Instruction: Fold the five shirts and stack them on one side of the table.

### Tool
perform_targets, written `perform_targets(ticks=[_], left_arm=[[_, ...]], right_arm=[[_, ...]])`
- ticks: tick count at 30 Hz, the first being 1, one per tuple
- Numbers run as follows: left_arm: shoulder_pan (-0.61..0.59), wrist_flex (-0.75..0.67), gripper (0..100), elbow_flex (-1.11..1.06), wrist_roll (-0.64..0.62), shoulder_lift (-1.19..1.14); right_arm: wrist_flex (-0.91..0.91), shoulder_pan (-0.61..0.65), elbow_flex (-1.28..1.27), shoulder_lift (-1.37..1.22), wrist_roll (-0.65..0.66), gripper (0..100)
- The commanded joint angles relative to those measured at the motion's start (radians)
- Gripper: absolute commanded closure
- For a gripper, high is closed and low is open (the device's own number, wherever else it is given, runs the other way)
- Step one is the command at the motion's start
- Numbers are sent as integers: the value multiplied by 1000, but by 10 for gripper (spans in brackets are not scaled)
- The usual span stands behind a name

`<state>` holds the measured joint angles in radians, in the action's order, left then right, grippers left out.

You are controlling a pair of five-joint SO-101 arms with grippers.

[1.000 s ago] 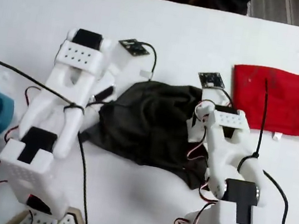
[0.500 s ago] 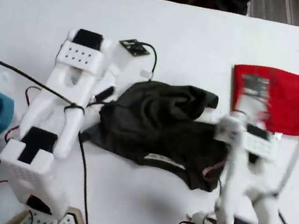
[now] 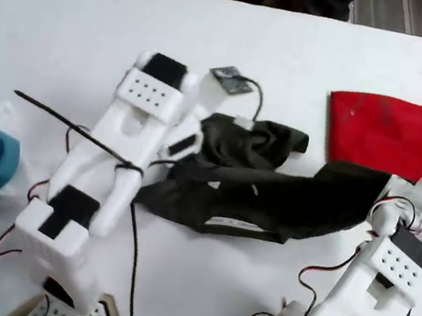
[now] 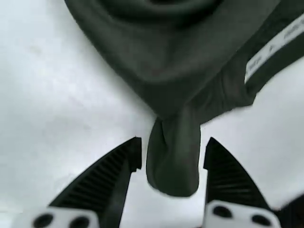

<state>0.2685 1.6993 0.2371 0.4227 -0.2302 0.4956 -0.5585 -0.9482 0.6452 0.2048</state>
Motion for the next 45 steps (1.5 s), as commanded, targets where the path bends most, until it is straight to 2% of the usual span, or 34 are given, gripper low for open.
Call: perform_targets(ticks=[1, 6, 10, 17, 20, 25, 28, 35, 45], left_arm=[[40, -137, 767, 33, -84, 51], [60, -367, 766, -90, -163, 51], [109, -465, 766, -189, -161, 51], [166, -428, 766, -303, -158, 57], [149, -322, 766, -297, -146, 61], [132, -141, 767, -262, -14, 61], [132, -178, 767, -271, 21, 51], [81, -428, 767, -271, 20, 49], [-51, -456, 767, -254, 26, -58]], right_arm=[[-42, -54, 8, 45, -9, 978], [-110, -131, 5, 36, -60, 978], [-108, -130, 3, 36, -64, 978], [-114, -139, 5, 36, -64, 978], [-117, -139, 6, 35, -64, 978], [-133, -134, 5, 35, -63, 978], [-130, -131, 3, 35, -63, 978], [-128, -131, 2, 35, -63, 978], [-128, -130, 2, 35, -63, 978]])
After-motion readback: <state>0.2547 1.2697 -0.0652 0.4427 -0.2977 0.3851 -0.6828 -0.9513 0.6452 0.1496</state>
